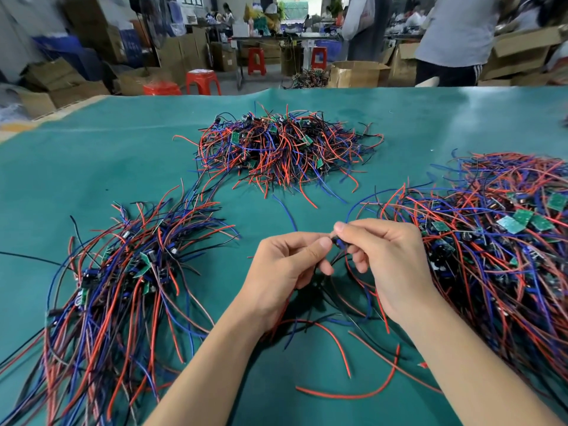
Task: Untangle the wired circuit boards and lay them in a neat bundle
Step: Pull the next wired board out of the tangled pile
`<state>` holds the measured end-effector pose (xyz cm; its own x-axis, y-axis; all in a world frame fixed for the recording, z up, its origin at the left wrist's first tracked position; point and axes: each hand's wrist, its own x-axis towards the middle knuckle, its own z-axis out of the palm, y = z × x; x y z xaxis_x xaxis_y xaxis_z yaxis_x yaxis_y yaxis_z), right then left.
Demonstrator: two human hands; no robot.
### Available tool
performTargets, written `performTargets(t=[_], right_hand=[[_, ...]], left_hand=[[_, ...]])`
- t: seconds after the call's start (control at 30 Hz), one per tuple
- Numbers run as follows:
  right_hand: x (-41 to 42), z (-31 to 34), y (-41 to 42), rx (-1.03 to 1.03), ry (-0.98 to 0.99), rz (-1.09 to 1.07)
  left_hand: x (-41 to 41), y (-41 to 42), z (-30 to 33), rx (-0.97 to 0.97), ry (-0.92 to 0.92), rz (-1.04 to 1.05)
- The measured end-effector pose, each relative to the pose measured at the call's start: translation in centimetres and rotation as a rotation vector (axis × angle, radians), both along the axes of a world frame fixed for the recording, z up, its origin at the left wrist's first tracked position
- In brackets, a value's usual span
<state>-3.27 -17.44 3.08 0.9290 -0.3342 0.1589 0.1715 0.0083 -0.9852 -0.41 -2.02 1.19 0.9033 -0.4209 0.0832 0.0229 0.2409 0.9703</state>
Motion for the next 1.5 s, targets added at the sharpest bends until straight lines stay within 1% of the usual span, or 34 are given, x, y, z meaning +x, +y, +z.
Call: performTargets(t=[0.2, 0.47, 0.53, 0.6, 0.67, 0.7, 0.8, 0.87, 0.9, 0.97, 1.07, 1.1, 1.17, 1.4, 1.5], right_hand=[[0.4, 0.7, -1.2, 0.114, -0.042, -0.167], [0.7, 1.5, -3.3, 0.173, -0.095, -0.522], [0.5, 2.1, -4.2, 0.235, -0.118, -0.631], [0.2, 2.9, -5.1, 0.336, -0.183, -0.672], [-0.3, 3.6, -4.9, 0.381, -0.228, -0.594], [-0.5, 3.9, -4.3, 0.354, -0.214, -0.515], [-0.8, 3.4, -1.9, 0.152, -0.078, -0.184], [-0.8, 2.6, -0.6, 0.036, -0.01, -0.017], [-0.8, 2.1, -0.1, -0.018, 0.011, 0.018], [-0.8, 1.4, 0.4, -0.118, 0.012, 0.005], [-0.6, 0.6, 0.6, -0.309, -0.028, -0.067], [-0.6, 0.5, 0.7, -0.344, -0.03, -0.068], [-0.7, 0.4, 0.8, -0.325, -0.038, -0.04], [-0.1, 0.6, -0.2, -0.035, -0.039, -0.029], [0.1, 1.0, -1.6, 0.018, -0.056, -0.108]], left_hand=[[-0.2, 0.0, 0.0, 0.041, -0.016, -0.064], [-0.6, 0.1, 0.5, 0.114, -0.044, -0.227], [-0.6, 0.3, 0.6, 0.117, -0.041, -0.252], [-0.5, 0.3, 0.6, 0.105, -0.016, -0.229], [-0.3, 0.2, 0.6, 0.071, 0.057, -0.165], [-0.1, 0.1, 0.6, 0.04, 0.1, -0.134], [0.0, -0.1, 0.7, -0.044, 0.181, -0.132], [-0.1, -0.1, 0.7, -0.052, 0.152, -0.193], [-0.3, 0.0, 0.7, -0.038, 0.118, -0.229], [-0.7, 0.0, 0.8, 0.019, 0.046, -0.285], [-0.8, 0.0, 0.7, 0.094, -0.003, -0.275], [-0.8, 0.0, 0.6, 0.106, -0.012, -0.261], [-0.8, -0.1, 0.5, 0.112, -0.026, -0.25], [-0.7, 0.0, 0.5, 0.114, -0.034, -0.269], [-0.8, 0.0, 0.6, 0.115, -0.033, -0.274]])
